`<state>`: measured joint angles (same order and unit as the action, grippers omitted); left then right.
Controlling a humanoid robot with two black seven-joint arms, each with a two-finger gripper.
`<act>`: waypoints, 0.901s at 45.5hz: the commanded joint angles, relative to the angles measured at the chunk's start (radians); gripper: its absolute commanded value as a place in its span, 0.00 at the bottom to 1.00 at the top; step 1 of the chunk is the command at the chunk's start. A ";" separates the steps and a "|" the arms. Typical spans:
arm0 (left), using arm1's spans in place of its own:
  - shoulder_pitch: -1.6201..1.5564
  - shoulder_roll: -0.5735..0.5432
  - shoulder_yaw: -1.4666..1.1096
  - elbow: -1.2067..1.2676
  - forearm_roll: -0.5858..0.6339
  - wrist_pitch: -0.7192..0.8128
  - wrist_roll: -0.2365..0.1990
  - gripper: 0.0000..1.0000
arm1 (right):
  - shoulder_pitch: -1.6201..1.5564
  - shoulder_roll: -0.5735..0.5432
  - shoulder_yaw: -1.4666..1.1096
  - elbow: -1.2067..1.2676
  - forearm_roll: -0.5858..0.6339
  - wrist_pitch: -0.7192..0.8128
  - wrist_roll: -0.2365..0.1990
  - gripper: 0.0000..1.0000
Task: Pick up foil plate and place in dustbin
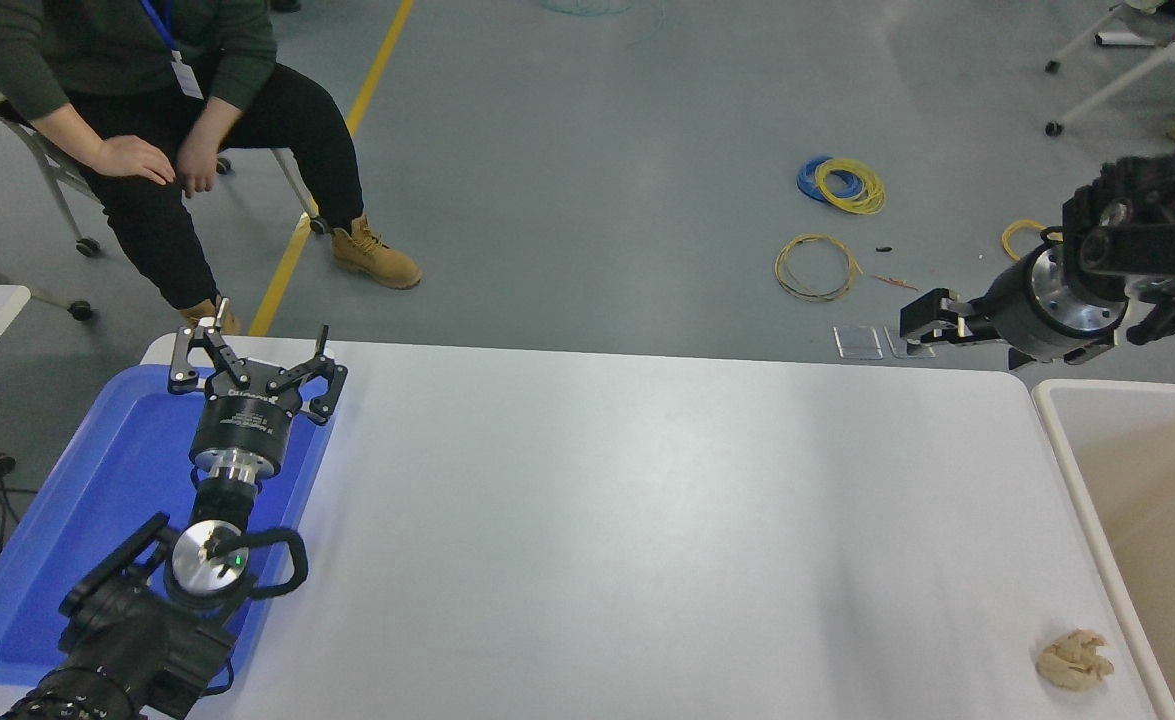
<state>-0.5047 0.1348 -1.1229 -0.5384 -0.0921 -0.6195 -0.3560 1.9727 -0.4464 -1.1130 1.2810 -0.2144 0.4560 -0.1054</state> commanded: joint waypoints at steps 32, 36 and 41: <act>0.000 -0.001 0.000 0.000 0.000 0.000 0.000 1.00 | 0.195 0.020 -0.010 0.104 0.001 0.204 0.000 1.00; 0.000 0.000 0.000 0.000 0.000 0.000 0.000 1.00 | 0.192 0.025 -0.007 0.103 0.003 0.199 0.000 1.00; 0.000 0.000 0.000 0.000 0.000 0.000 0.000 1.00 | 0.184 0.025 -0.004 0.101 0.003 0.196 0.000 1.00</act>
<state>-0.5047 0.1349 -1.1229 -0.5385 -0.0921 -0.6198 -0.3559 2.1657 -0.4266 -1.1223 1.3887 -0.2122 0.6541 -0.1059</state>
